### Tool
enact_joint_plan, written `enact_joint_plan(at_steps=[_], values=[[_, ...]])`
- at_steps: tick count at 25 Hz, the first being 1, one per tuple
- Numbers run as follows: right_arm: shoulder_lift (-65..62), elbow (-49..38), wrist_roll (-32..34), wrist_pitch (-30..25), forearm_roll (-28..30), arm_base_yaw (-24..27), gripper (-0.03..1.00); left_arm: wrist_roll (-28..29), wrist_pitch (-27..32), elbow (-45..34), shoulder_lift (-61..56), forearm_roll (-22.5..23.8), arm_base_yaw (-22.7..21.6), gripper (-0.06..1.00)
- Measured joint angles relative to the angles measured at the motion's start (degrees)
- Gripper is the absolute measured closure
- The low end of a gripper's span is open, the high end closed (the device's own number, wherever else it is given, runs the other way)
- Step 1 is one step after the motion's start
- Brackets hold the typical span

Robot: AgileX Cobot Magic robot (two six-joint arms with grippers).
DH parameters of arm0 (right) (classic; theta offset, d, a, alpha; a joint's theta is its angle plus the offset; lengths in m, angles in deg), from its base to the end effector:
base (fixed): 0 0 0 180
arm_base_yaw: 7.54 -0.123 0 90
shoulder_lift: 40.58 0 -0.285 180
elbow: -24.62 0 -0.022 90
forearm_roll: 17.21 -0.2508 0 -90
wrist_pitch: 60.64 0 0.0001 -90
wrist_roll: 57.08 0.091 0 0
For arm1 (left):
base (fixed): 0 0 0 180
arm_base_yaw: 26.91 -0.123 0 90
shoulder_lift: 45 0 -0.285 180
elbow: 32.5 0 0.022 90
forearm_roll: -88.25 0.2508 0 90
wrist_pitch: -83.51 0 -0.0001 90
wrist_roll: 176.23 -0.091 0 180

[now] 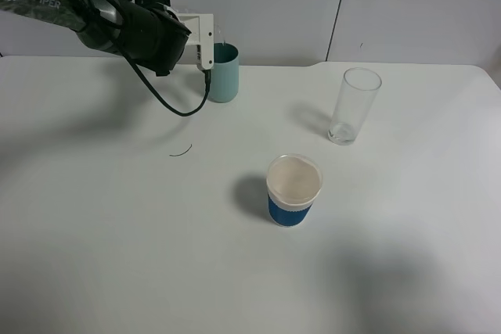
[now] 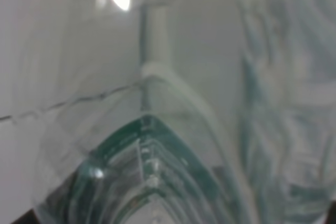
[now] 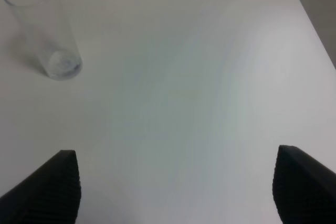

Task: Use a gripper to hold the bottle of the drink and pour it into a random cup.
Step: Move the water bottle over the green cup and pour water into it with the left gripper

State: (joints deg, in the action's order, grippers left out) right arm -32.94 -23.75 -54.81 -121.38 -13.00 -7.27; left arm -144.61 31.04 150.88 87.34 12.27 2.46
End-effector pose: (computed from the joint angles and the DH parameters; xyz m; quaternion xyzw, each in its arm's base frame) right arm -0.0058 -0.0058 0.2785 0.0204 0.8507 -0.0275 0.5246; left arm 0.4308 -0.1622 0.1717 0.4757 0.6249 0.5372 0.3075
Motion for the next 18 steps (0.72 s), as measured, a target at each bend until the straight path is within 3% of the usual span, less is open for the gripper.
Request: enact_joint_plan(at_steps=[18], values=[[0.0, 0.0, 0.0, 0.0, 0.0, 0.0, 0.22, -0.2, 0.0, 0.0, 0.0, 0.1, 0.0, 0.40]])
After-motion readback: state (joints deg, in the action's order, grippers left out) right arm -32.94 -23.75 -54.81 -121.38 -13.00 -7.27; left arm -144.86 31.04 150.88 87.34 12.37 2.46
